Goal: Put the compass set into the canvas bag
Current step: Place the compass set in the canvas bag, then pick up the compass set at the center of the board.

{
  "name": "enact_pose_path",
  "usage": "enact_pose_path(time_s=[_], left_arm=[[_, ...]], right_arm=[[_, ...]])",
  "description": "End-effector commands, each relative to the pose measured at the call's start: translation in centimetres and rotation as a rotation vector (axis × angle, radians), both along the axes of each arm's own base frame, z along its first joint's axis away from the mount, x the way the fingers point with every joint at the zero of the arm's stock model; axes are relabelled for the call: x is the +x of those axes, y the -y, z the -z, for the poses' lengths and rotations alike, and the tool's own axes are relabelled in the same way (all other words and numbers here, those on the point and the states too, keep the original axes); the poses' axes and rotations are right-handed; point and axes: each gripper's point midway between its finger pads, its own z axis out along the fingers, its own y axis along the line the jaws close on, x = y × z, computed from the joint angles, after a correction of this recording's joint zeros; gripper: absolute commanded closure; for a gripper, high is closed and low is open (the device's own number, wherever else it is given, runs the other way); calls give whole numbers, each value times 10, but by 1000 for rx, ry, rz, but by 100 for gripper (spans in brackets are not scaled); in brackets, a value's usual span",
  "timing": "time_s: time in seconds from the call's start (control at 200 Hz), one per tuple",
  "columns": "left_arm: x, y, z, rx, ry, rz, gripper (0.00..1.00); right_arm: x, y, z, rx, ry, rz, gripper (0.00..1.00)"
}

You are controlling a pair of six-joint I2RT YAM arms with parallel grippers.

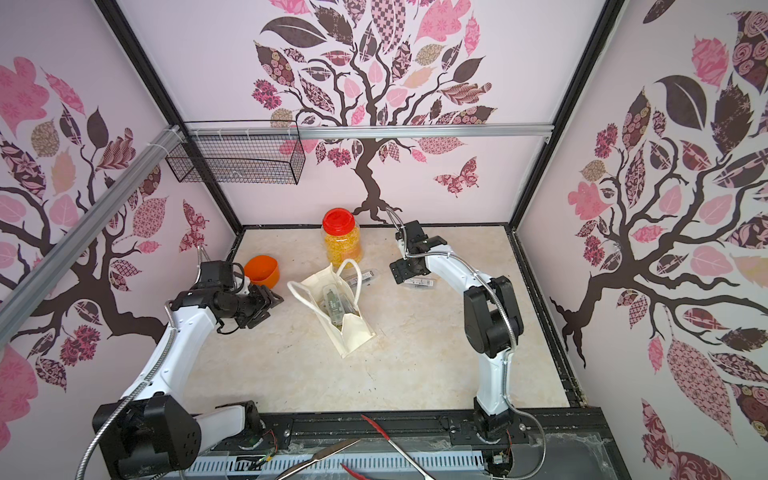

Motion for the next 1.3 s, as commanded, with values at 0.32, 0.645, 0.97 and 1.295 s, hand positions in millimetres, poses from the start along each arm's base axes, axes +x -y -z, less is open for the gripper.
enact_pose_path(time_s=[0.32,0.645,0.97,1.295], left_arm=[[4,0,5,10,-12,14,37],[2,0,5,11,-11,15,38],[1,1,7,7,-16,13,38],[2,2,8,3,-14,16,38]], right_arm=[[14,2,53,-41,-114,-77,0],[11,10,80,-23,-203,-48,1],[-7,16,88,-14,-275,-19,6],[-31,31,84,-22,-288,73,14]])
